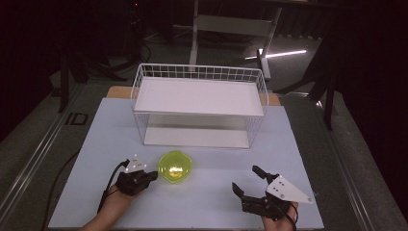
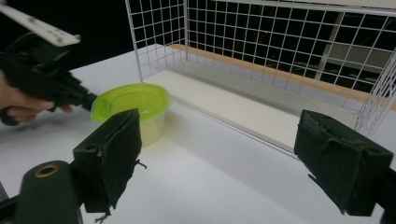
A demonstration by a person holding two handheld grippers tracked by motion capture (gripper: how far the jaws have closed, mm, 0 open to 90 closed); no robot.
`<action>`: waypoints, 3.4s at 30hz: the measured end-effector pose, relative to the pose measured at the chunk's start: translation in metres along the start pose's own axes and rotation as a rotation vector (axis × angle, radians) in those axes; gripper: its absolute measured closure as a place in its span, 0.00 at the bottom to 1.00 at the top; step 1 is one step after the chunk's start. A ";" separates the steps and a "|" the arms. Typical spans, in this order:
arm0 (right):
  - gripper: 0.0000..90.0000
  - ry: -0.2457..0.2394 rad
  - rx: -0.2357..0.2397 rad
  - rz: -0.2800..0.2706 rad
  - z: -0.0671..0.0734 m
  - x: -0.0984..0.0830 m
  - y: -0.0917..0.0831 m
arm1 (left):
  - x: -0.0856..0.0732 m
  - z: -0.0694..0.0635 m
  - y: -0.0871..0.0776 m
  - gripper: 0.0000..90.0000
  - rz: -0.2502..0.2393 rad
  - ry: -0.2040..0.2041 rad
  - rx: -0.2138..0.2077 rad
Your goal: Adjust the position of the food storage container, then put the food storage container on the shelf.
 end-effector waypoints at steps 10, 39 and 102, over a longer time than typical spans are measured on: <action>0.17 -0.003 0.010 0.003 0.002 0.001 0.003 | 0.000 -0.011 0.007 1.00 0.019 -0.019 -0.042; 0.17 -0.004 0.011 0.020 0.002 -0.004 0.003 | 0.045 0.006 0.046 0.99 -0.025 -0.105 -0.047; 0.17 -0.038 0.051 0.090 0.014 -0.007 0.018 | 0.057 -0.044 -0.029 0.36 -0.234 -0.018 -0.205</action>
Point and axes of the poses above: each handheld gripper's, and its own axes: y roughly forward along the jaws, x roughly out of its top, z roughly to its left, the point moved 7 cm from there along y, roughly forward along the jaws, and after that the axes turned 5 degrees about z, right-handed, at the moved point
